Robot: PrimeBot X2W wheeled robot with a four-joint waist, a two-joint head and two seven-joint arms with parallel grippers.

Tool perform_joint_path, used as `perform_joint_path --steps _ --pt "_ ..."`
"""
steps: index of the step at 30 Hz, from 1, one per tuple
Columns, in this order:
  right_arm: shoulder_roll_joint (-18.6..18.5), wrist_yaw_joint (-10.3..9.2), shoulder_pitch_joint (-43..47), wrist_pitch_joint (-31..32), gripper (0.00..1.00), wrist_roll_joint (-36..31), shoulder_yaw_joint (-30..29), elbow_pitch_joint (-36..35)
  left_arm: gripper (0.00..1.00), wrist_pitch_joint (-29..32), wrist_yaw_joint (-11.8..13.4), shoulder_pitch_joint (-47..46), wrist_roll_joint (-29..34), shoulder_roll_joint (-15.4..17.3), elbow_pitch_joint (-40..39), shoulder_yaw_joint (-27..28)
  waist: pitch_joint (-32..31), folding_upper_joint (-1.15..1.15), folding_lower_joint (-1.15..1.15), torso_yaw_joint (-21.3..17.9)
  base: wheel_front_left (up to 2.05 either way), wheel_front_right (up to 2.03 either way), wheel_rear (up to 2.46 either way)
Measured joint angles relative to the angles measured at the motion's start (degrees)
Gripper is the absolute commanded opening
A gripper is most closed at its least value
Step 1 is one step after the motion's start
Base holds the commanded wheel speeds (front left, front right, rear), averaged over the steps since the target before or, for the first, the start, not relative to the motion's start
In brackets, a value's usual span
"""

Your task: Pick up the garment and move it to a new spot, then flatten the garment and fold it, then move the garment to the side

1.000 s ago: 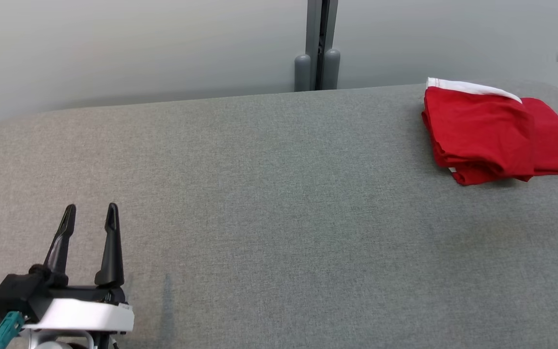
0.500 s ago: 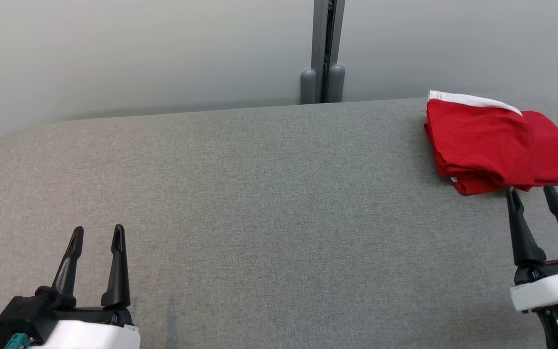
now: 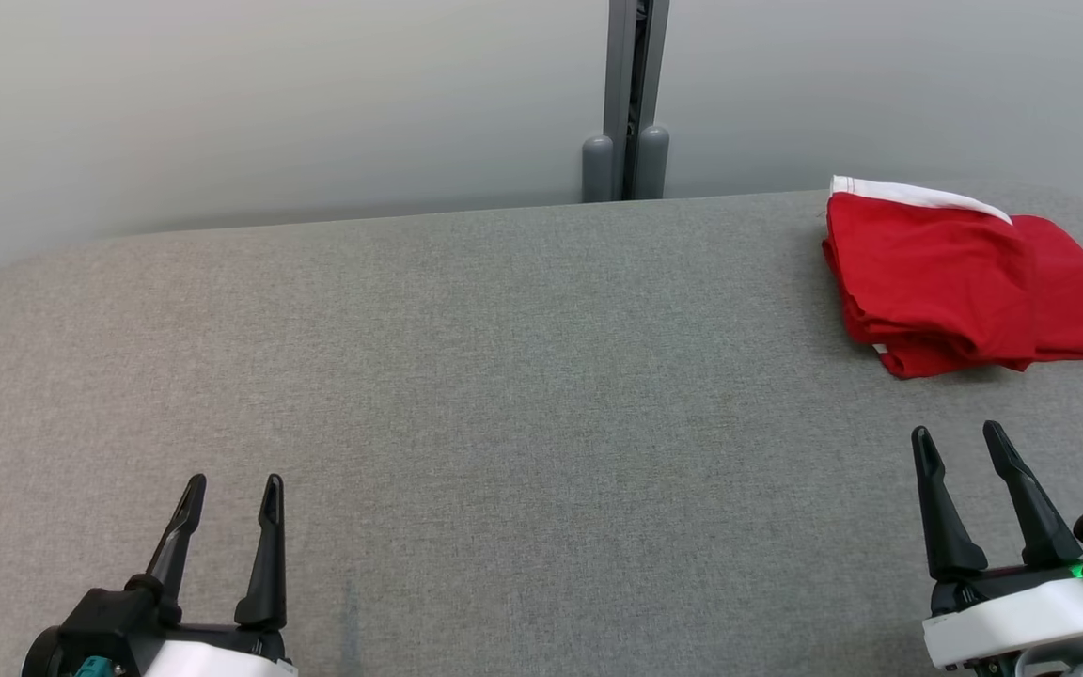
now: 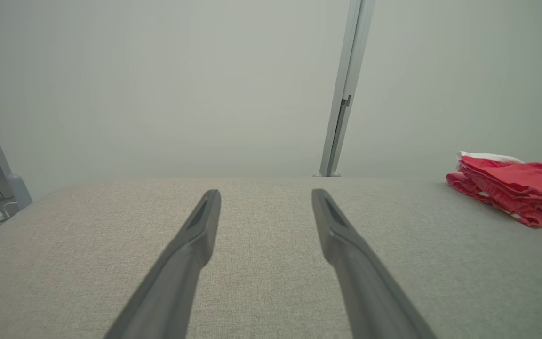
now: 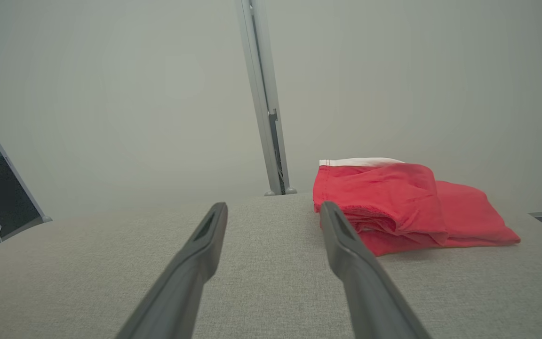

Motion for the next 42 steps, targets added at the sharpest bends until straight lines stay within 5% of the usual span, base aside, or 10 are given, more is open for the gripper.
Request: perform_joint_path --steps 33,34,42 --pt "1.8 0.0 -0.6 0.0 1.0 -1.8 0.0 1.4 1.0 0.0 0.1 -0.1 1.8 -0.3 2.6 0.4 0.0 0.0 0.0 -0.1 0.0 0.0 0.0" --pt "1.8 0.0 -0.7 0.0 0.0 -1.7 0.0 1.5 0.0 0.0 0.1 -0.1 1.7 -0.3 2.7 0.3 0.0 0.0 0.0 -0.1 0.0 0.0 0.0" --pt "3.2 0.0 1.6 0.8 0.0 0.6 0.6 4.4 0.0 1.3 0.1 0.8 -0.7 -1.1 6.3 0.3 0.0 0.0 0.0 0.0 0.0 0.0 0.0"
